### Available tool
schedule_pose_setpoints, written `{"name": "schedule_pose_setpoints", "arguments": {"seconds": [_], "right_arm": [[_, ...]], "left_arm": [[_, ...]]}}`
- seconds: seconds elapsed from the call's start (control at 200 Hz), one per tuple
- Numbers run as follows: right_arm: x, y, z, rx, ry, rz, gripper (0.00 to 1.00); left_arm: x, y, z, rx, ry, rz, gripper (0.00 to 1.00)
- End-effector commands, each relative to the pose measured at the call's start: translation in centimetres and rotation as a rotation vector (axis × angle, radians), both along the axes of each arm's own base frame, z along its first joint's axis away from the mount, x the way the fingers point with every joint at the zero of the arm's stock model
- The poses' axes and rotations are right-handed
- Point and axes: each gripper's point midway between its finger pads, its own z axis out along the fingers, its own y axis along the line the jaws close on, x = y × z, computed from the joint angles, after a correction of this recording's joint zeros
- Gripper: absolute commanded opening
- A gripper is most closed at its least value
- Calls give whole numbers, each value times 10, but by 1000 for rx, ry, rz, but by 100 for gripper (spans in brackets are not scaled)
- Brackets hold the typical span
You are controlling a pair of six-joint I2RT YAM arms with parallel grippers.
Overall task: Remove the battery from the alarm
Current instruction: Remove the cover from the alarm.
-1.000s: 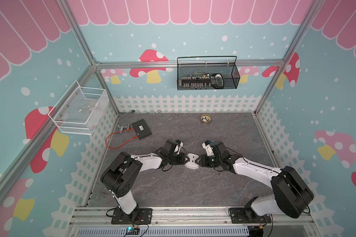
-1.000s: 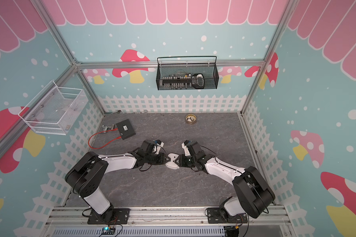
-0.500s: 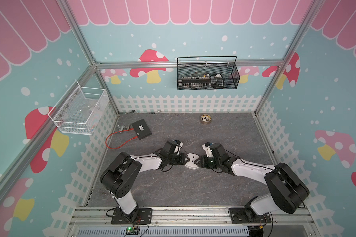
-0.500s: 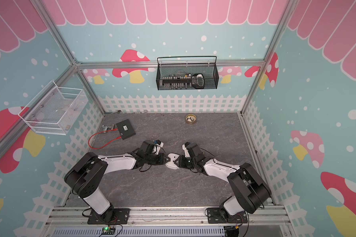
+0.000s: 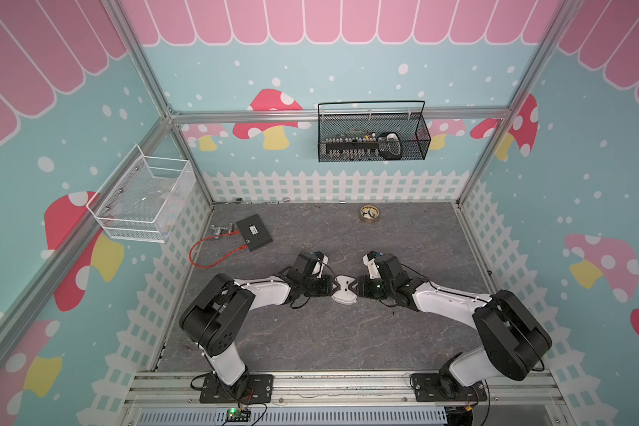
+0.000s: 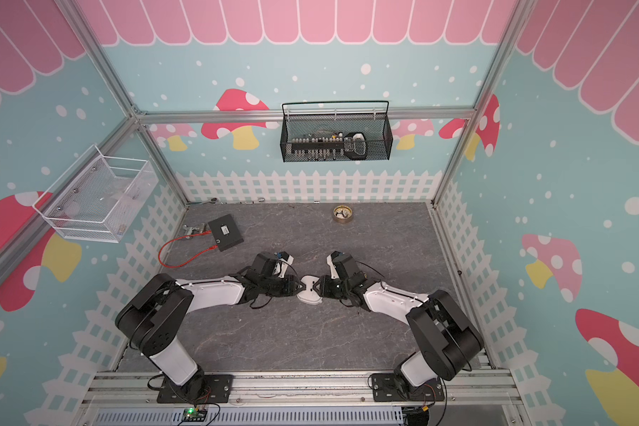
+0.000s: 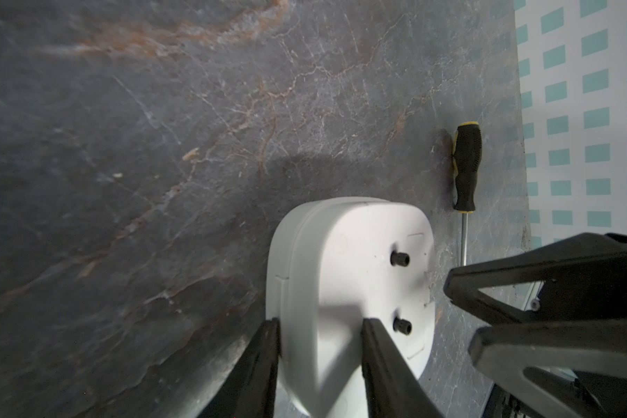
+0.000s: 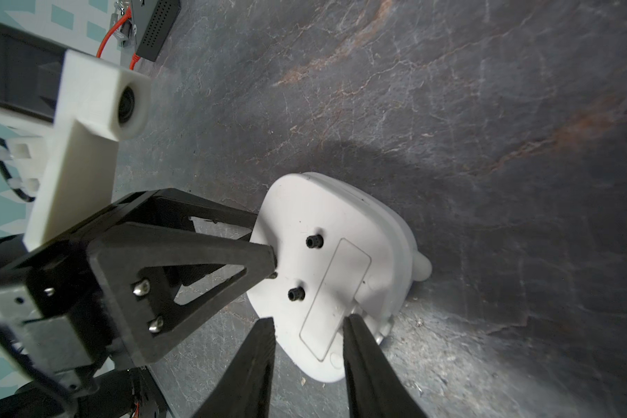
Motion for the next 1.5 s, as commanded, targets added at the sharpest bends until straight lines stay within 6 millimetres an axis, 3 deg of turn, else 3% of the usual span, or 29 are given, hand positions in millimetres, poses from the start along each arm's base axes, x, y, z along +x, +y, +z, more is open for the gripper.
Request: {"name": "schedule_pose_setpoints", "arguments": {"seconds": [0.0,0.56,1.496], "right_arm": [[-2,-2,-8,-39,4,7,37],[-8,-5,-16,-38,21,4,37],[-3,16,-13,10,8,29,37]], "left_arm": [[-23,23,-36,122,114,26,39],[-23,22,-34,115,112,27,39],[-26,12,-34,103,118,1,38]]}}
